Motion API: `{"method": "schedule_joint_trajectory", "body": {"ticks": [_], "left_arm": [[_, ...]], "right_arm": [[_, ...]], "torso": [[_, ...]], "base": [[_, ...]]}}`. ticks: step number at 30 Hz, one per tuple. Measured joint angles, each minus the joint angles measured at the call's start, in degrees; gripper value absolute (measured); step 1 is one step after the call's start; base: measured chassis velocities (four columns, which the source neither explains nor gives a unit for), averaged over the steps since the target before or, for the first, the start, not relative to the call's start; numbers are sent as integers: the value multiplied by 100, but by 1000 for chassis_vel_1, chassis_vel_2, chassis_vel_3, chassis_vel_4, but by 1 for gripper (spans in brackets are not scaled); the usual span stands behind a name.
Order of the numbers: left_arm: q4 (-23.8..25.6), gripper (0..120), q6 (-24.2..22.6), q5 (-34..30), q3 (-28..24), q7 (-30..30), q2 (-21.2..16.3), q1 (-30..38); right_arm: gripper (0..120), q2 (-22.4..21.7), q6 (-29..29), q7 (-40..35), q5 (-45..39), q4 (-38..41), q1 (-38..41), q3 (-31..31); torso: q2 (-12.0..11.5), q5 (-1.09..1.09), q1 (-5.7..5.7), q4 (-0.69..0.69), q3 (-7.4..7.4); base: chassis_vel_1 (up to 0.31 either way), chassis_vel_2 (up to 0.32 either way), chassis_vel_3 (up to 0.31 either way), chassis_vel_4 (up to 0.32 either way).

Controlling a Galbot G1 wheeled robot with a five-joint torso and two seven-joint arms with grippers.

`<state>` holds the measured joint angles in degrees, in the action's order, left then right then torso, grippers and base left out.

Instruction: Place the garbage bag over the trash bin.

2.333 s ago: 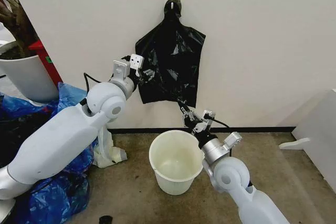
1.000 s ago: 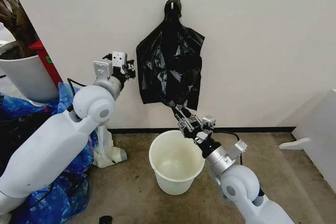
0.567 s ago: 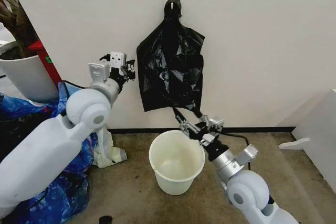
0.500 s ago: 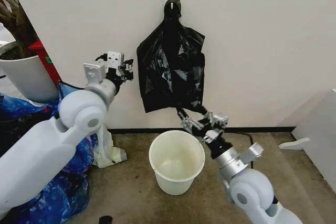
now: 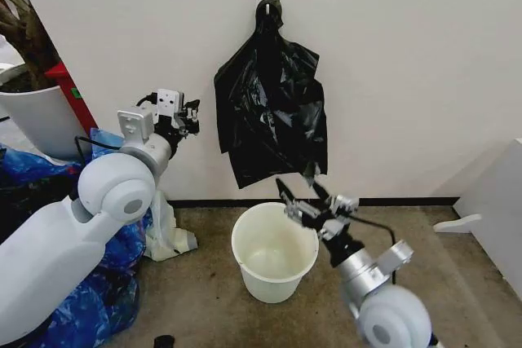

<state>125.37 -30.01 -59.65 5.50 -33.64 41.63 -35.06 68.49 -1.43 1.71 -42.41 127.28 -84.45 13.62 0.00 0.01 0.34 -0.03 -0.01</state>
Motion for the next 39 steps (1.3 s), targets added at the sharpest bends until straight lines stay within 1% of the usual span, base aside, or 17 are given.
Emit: {"method": "schedule_joint_trajectory", "body": {"ticks": [4,10,12,19,21,23,24,26,27,30,32,33,34,36,37,38,39], "left_arm": [[73,0,15,15,9,-10,24,-45],[131,0,37,28,37,-21,24,-84],[149,0,43,33,37,-23,28,-98],[344,2,46,38,84,-62,-7,-239],[391,12,121,72,91,10,-49,-352],[381,18,194,130,74,88,-64,-385],[367,23,221,150,59,130,-84,-400],[368,26,230,154,59,140,-106,-417],[394,33,254,157,73,155,-186,-476],[498,44,315,157,109,190,-422,-616],[529,46,326,156,120,206,-475,-656],[585,53,347,154,133,234,-564,-723],[632,57,373,153,147,256,-628,-788],[708,66,389,152,159,276,-697,-891],[727,69,391,152,162,277,-712,-919],[727,69,391,152,162,277,-712,-919],[766,74,392,152,167,277,-737,-976]], "right_arm": [[100,84,40,-33,-12,-385,-300,69],[100,104,74,-49,13,-397,-562,147],[100,105,84,-62,52,-325,-572,153],[100,-143,-40,-685,304,672,-270,446],[100,-332,-141,-975,280,850,24,567],[100,-431,-236,-1103,268,832,311,658],[100,-477,-319,-1200,286,725,576,667],[100,-495,-357,-1265,306,646,742,627],[100,-514,-426,-1398,369,462,1137,475],[100,-472,-632,-1721,486,128,1984,78],[100,-455,-694,-1807,488,74,2164,-34],[100,-416,-822,-2009,488,-29,2462,-266],[100,-376,-908,-2195,492,-124,2684,-476],[100,-283,-1005,-2519,530,-299,3093,-896],[100,-253,-1038,-2595,532,-337,3197,-1001],[100,-253,-1038,-2595,532,-337,3197,-1001],[100,-197,-1100,-2736,531,-415,3390,-1179]], "torso": [[0,0,0,1,0],[0,0,0,0,0],[0,-1,0,1,0],[0,-1,0,0,0],[0,-1,0,2,0],[0,0,0,2,1],[0,-2,0,-2,0],[0,-2,0,-4,1],[0,1,1,-2,2],[0,-1,1,4,2],[0,-1,1,4,2],[0,-2,1,5,1],[0,-1,1,1,2],[0,-1,1,1,2],[0,-1,1,1,2],[0,-1,1,1,2],[0,-2,1,2,2]], "base": [[0,0,0,0],[0,0,0,0],[0,0,0,0],[0,0,0,0],[0,0,0,0],[0,0,0,0],[0,0,0,0],[0,0,0,0],[0,0,0,0],[0,0,0,0],[0,0,0,0],[0,0,0,0],[0,0,0,0],[0,0,0,0],[0,0,0,0],[0,0,0,0],[0,0,0,0]]}}
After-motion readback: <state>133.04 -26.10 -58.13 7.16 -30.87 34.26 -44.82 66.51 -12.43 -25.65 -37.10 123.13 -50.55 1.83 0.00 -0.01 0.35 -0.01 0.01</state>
